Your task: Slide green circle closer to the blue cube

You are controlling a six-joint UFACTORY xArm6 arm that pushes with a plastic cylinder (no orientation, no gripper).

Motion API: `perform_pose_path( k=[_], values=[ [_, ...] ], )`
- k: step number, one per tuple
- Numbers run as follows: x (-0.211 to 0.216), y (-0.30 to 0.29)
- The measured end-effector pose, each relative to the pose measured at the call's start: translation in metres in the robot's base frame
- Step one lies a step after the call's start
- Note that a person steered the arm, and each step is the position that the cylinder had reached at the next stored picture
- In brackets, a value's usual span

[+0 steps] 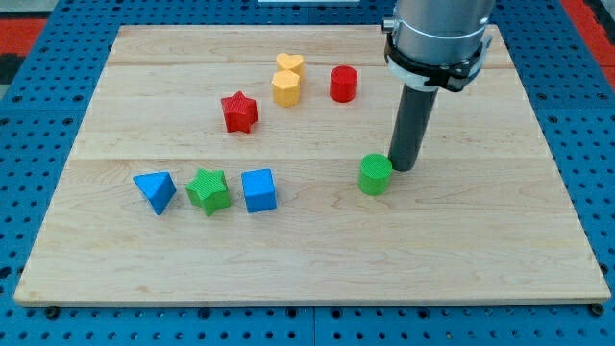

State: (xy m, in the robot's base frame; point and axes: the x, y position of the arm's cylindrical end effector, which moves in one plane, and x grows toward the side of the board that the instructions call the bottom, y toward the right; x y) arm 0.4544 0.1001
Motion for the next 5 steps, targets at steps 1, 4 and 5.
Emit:
perform_pose_path(
  k=[1, 4, 5],
  values=[
    [0.010, -0.015],
    [0.058, -0.027],
    [0.080, -0.028]
  ],
)
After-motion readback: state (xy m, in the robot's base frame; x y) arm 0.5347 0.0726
